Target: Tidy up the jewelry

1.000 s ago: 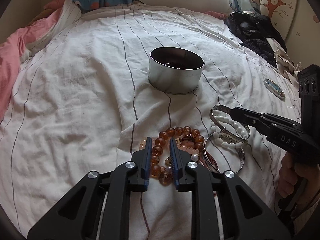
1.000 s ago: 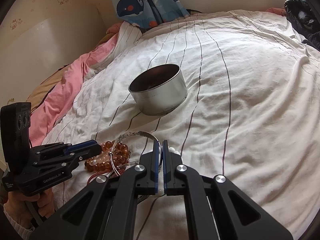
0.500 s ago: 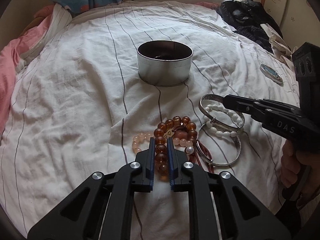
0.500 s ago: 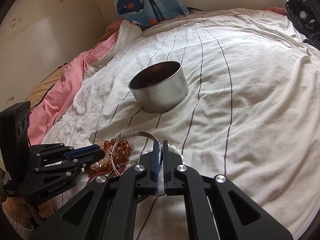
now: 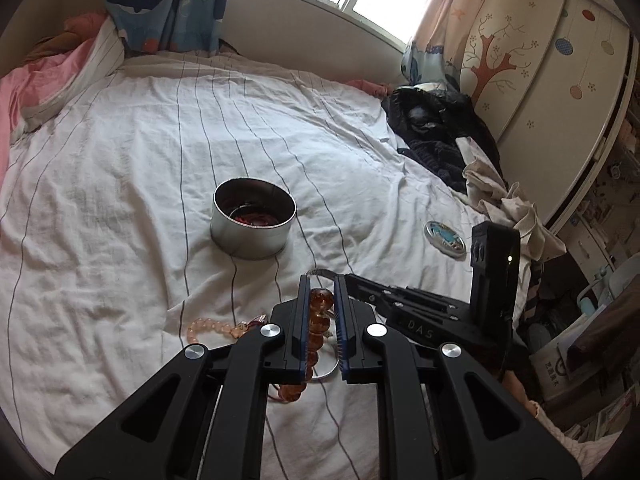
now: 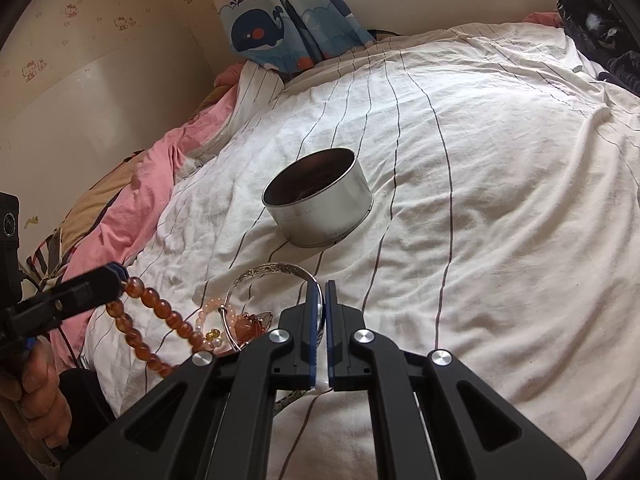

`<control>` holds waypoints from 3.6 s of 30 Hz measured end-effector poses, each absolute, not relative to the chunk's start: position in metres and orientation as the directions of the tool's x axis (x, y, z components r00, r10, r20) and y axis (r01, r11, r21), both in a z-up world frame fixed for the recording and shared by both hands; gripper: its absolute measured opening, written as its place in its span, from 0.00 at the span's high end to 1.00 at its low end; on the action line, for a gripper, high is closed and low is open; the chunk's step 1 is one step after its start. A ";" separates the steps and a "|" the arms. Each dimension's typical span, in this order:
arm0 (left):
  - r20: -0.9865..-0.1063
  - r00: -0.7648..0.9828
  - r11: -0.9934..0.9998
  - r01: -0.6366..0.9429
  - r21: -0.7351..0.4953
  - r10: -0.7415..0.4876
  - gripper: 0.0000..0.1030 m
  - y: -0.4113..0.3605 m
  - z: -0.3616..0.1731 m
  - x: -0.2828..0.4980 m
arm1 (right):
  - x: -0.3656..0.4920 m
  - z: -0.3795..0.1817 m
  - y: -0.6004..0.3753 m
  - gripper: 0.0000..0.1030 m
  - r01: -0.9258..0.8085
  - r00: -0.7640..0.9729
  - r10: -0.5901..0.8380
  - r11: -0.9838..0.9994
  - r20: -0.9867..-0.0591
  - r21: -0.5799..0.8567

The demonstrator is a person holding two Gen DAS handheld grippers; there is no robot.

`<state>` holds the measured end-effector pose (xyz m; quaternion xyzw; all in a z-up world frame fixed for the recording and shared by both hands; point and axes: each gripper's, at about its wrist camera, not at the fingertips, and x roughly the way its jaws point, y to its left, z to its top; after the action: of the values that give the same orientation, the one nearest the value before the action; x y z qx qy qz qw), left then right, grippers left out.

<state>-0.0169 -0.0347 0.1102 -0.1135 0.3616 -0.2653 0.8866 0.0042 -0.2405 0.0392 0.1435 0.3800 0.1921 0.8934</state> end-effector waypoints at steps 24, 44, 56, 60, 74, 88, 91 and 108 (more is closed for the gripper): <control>-0.529 0.685 0.809 0.153 -0.568 -0.501 0.89 -0.044 0.059 0.125 | 0.089 0.073 -0.218 0.96 -0.183 0.777 0.236 0.972 -0.584 0.150; -0.555 0.624 0.783 0.156 -0.602 -0.551 0.89 -0.047 0.047 0.172 | 0.118 0.046 -0.188 0.79 -0.224 0.731 0.167 0.975 -0.662 -0.001; -0.615 0.684 0.897 0.136 -0.420 -0.392 0.74 -0.046 0.066 0.115 | 0.077 0.058 -0.227 0.65 -0.202 0.708 0.278 0.961 -0.649 0.191; -0.673 0.669 0.939 0.118 -0.324 -0.316 0.73 -0.050 0.055 0.108 | 0.059 0.058 -0.228 0.63 -0.206 0.698 0.307 0.951 -0.647 0.229; -0.715 0.678 0.982 0.174 -0.069 -0.170 0.70 -0.089 0.048 0.117 | 0.042 0.057 -0.243 0.57 -0.170 0.714 0.317 0.943 -0.624 0.285; -0.723 0.665 0.977 0.203 -0.067 -0.188 0.68 -0.103 0.044 0.120 | 0.043 0.056 -0.238 0.55 -0.184 0.709 0.326 0.942 -0.626 0.282; -0.727 0.655 0.975 0.200 -0.099 -0.208 0.67 -0.100 0.042 0.120 | 0.043 0.055 -0.236 0.55 -0.188 0.707 0.320 0.945 -0.630 0.270; -0.715 0.677 0.981 0.062 -0.182 -0.176 0.62 -0.025 0.046 0.051 | 0.026 0.061 -0.230 0.54 -0.201 0.722 0.281 0.960 -0.632 0.196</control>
<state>0.0508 -0.0247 0.0458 -0.0713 0.3969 -0.0652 0.9128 0.0255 -0.2297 0.0608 0.0570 0.3492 0.1300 0.9262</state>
